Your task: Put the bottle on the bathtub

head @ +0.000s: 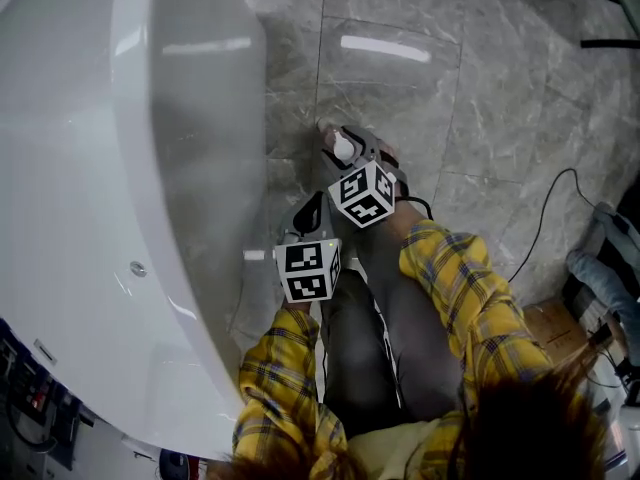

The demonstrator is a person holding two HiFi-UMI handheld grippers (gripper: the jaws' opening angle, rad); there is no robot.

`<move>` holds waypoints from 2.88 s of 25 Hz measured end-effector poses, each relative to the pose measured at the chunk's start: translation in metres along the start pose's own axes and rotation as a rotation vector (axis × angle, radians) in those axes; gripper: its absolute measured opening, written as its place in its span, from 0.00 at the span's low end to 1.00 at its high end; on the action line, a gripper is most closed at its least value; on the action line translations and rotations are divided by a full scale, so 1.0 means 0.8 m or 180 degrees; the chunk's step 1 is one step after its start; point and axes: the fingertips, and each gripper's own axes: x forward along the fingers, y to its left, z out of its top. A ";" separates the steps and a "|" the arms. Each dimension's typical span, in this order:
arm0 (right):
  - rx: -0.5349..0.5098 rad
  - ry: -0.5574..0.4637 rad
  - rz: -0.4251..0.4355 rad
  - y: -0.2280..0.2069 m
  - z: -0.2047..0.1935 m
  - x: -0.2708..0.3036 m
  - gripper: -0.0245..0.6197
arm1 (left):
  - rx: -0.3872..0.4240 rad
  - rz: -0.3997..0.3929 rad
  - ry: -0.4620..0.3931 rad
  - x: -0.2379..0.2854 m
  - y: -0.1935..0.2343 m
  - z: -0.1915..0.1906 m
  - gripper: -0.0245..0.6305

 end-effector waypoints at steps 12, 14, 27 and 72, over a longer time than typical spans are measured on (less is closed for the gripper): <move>0.0028 -0.0016 0.0073 0.000 0.030 -0.086 0.39 | 0.0222 -0.0142 -0.0059 -0.067 -0.051 0.047 0.05; 0.0032 -0.0030 0.0068 -0.001 0.037 -0.100 0.39 | 0.0232 -0.0142 -0.0067 -0.077 -0.055 0.054 0.05; 0.0184 -0.0120 0.0079 0.010 0.083 -0.208 0.38 | 0.0464 -0.0197 -0.0177 -0.162 -0.101 0.111 0.05; 0.0783 -0.1012 0.0102 0.048 0.236 -0.549 0.06 | 0.0068 0.0209 -0.1040 -0.437 -0.113 0.220 0.05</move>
